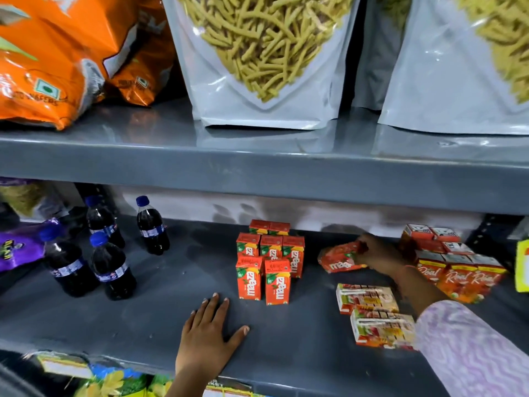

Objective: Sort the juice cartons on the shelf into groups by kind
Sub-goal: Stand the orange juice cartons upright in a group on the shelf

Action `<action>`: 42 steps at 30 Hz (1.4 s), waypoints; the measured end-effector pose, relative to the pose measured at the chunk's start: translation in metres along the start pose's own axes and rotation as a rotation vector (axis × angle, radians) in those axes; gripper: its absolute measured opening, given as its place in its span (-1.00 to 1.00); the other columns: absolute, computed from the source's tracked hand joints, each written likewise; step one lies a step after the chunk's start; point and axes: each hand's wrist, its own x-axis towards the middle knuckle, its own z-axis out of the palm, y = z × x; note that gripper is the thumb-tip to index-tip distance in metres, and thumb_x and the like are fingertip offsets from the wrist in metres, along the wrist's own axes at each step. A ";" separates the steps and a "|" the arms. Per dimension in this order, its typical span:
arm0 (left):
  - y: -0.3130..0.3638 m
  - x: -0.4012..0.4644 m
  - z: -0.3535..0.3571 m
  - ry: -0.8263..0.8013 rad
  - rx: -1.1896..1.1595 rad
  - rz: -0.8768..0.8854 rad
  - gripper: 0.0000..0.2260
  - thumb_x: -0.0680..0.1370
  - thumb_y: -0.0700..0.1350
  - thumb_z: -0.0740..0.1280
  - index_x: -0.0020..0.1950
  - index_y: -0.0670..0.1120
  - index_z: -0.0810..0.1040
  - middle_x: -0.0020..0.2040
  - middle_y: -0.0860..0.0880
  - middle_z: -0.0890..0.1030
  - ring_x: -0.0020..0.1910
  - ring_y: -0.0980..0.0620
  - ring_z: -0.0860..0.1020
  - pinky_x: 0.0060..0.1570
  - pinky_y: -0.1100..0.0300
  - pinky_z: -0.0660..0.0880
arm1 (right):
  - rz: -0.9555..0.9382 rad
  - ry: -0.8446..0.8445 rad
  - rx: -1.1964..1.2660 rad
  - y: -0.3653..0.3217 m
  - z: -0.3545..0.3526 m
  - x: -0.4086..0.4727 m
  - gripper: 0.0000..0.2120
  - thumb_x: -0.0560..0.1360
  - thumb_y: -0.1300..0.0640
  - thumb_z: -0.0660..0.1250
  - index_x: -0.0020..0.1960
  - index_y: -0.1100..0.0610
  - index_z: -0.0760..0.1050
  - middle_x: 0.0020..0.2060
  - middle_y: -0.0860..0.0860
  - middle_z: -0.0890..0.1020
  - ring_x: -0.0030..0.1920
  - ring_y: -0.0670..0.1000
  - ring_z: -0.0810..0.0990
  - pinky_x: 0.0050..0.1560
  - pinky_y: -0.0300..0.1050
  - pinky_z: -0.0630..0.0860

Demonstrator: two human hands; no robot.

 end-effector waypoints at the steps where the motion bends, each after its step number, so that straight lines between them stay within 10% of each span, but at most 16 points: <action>1: 0.000 0.000 0.000 -0.003 -0.002 -0.005 0.18 -0.03 0.54 -0.54 0.49 0.09 0.03 0.55 0.08 0.01 0.52 0.08 -0.04 0.48 0.11 -0.05 | -0.024 0.003 0.020 -0.007 -0.008 -0.003 -0.60 0.38 0.21 0.45 0.18 0.21 0.45 0.05 0.14 0.59 -0.03 0.08 0.53 -0.04 -0.07 0.46; 18: 0.001 -0.001 -0.001 -0.001 -0.030 0.001 0.20 -0.03 0.55 -0.54 0.49 0.07 0.08 0.54 0.05 0.04 0.52 0.06 -0.01 0.48 0.10 -0.05 | -0.164 0.048 -0.312 -0.083 0.036 -0.068 -0.68 0.46 0.00 0.28 0.16 0.12 0.43 0.17 0.17 0.54 0.14 0.22 0.56 0.05 -0.03 0.50; 25: 0.000 -0.002 -0.003 -0.019 -0.021 0.011 0.19 -0.03 0.55 -0.54 0.49 0.08 0.04 0.55 0.06 0.01 0.52 0.06 -0.04 0.49 0.09 -0.06 | -0.208 -0.394 -0.332 -0.093 0.020 -0.067 -0.33 0.34 0.22 0.45 0.39 0.03 0.29 0.31 0.13 0.38 0.16 0.21 0.53 0.03 0.03 0.62; 30: 0.000 -0.001 -0.001 -0.007 -0.030 0.006 0.20 -0.03 0.54 -0.55 0.49 0.08 0.05 0.54 0.07 0.02 0.52 0.07 -0.03 0.48 0.10 -0.06 | -0.229 -0.244 -0.350 -0.093 0.022 -0.068 -0.62 0.34 0.09 0.47 0.11 0.18 0.51 0.01 0.10 0.60 0.03 0.14 0.59 -0.08 -0.12 0.46; 36: 0.001 -0.002 -0.001 0.002 -0.024 0.008 0.19 -0.02 0.54 -0.55 0.49 0.07 0.08 0.54 0.06 0.05 0.52 0.06 -0.01 0.48 0.10 -0.05 | -0.132 -0.020 -0.493 -0.102 0.038 -0.076 -0.42 0.43 -0.27 0.25 0.16 0.22 0.44 0.14 0.16 0.59 0.13 0.18 0.58 0.03 -0.04 0.51; 42: 0.001 -0.003 -0.003 -0.011 -0.005 0.010 0.19 -0.03 0.53 -0.56 0.49 0.08 0.06 0.54 0.06 0.04 0.52 0.05 -0.01 0.48 0.09 -0.04 | -0.149 -0.147 -0.299 -0.106 0.032 -0.074 -0.73 0.45 0.02 0.33 0.01 0.20 0.53 0.05 0.18 0.61 0.08 0.19 0.58 -0.08 -0.11 0.46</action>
